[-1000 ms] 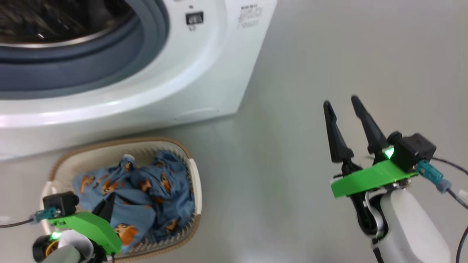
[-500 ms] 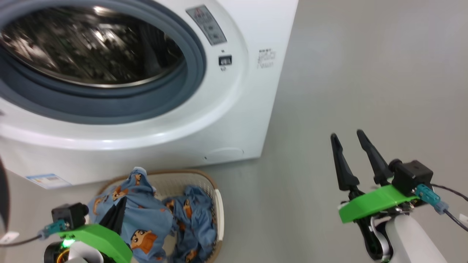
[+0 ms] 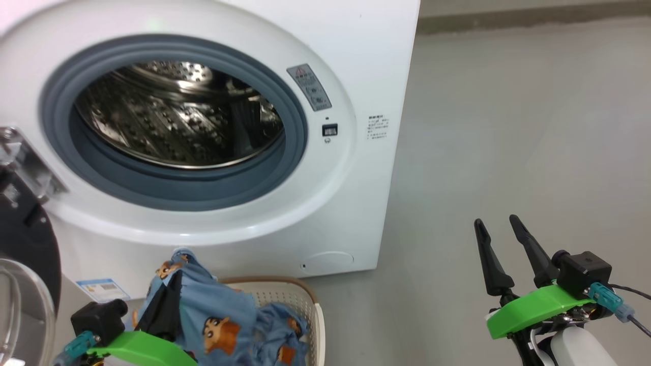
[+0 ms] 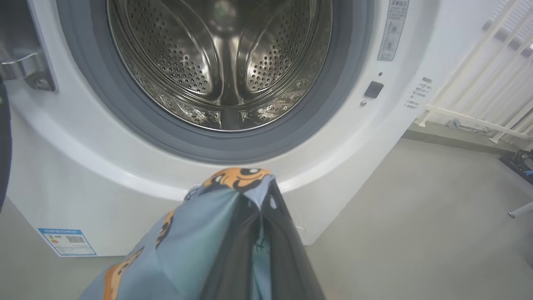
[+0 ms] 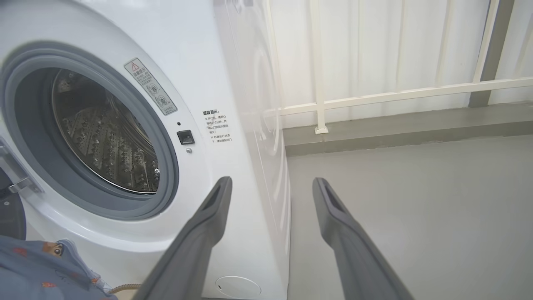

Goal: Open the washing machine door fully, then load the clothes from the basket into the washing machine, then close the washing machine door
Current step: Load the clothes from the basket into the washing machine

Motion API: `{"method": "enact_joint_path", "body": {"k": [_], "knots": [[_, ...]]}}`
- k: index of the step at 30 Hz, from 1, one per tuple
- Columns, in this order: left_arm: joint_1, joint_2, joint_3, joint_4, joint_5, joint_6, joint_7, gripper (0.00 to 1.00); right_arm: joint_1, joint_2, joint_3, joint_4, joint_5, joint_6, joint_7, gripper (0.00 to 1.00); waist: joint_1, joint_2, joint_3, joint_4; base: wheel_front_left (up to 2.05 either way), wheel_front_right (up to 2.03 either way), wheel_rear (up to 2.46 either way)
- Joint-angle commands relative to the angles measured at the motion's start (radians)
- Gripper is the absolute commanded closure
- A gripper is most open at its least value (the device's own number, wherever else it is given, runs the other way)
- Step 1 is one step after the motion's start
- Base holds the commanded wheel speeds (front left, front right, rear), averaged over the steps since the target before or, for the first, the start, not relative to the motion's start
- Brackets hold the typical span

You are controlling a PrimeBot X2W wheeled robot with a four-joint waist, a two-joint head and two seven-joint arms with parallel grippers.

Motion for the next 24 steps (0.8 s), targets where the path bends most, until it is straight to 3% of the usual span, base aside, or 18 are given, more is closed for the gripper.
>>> {"method": "enact_joint_path", "body": {"k": [1,13,24], "knots": [[-0.011,0.029,0.046,-0.052,0.025,0.015,-0.014,1.00,-0.001,-0.016,0.023,-0.022,0.008,0.005,-0.008,0.00,0.0000,0.0000,-0.024,0.004,0.00,0.00,0.00],[0.037,0.070,0.070,-0.364,0.078,0.124,0.020,1.00,0.012,-0.031,0.018,-0.040,0.017,0.005,-0.008,0.00,0.0000,0.0000,-0.035,0.003,0.00,0.00,0.00],[0.040,0.088,0.081,-0.412,0.083,0.160,0.038,1.00,0.001,-0.031,0.038,-0.042,0.018,0.005,-0.008,0.00,0.0000,0.0000,-0.035,-0.023,0.00,0.00,0.00]]}}
